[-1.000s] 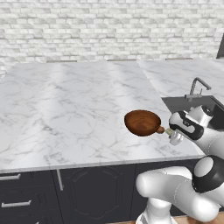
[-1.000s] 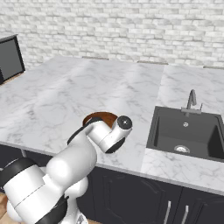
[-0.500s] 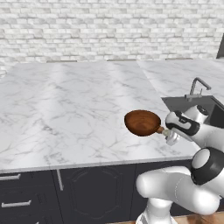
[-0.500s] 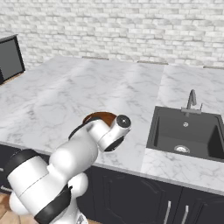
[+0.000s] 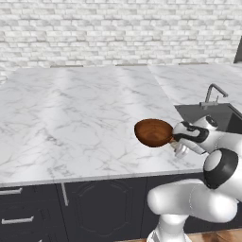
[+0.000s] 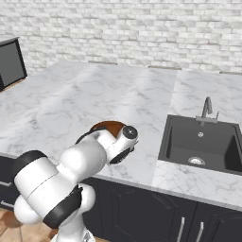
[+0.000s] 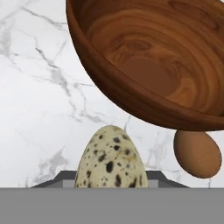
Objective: Gather the eggs and milk located in the vicinity of the sink area and place them right next to the bowl.
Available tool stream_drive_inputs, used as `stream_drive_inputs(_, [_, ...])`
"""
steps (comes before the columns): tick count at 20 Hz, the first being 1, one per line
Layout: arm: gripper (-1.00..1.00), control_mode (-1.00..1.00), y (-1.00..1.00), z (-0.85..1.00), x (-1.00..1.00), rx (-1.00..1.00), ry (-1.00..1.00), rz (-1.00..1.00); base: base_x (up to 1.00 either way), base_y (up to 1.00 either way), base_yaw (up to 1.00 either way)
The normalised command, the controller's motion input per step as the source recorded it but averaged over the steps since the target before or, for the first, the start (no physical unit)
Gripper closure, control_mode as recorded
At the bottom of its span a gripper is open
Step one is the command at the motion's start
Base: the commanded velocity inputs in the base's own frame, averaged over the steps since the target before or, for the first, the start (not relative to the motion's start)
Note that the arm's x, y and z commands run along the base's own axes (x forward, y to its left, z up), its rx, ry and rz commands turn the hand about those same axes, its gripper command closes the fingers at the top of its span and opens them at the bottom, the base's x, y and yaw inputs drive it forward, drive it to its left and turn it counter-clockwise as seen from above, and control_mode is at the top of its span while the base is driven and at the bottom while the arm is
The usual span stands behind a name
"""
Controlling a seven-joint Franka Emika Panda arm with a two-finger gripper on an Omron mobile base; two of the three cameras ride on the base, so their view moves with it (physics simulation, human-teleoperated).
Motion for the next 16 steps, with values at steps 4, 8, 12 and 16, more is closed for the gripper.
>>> stream_drive_inputs(4, [1.00,-1.00,0.00,-0.16,0.31,0.00,0.00,0.00,0.00,0.00,0.00])
stream_drive_inputs(8, [1.00,-1.00,-0.02,-0.15,0.33,0.00,0.00,0.00,0.00,0.00,0.00])
stream_drive_inputs(12, [1.00,-1.00,-0.16,-0.18,0.27,0.00,0.00,0.00,0.00,0.00,0.00])
stream_drive_inputs(16, [1.00,-1.00,-0.13,-0.22,0.16,0.00,0.00,0.00,0.00,0.00,0.00])
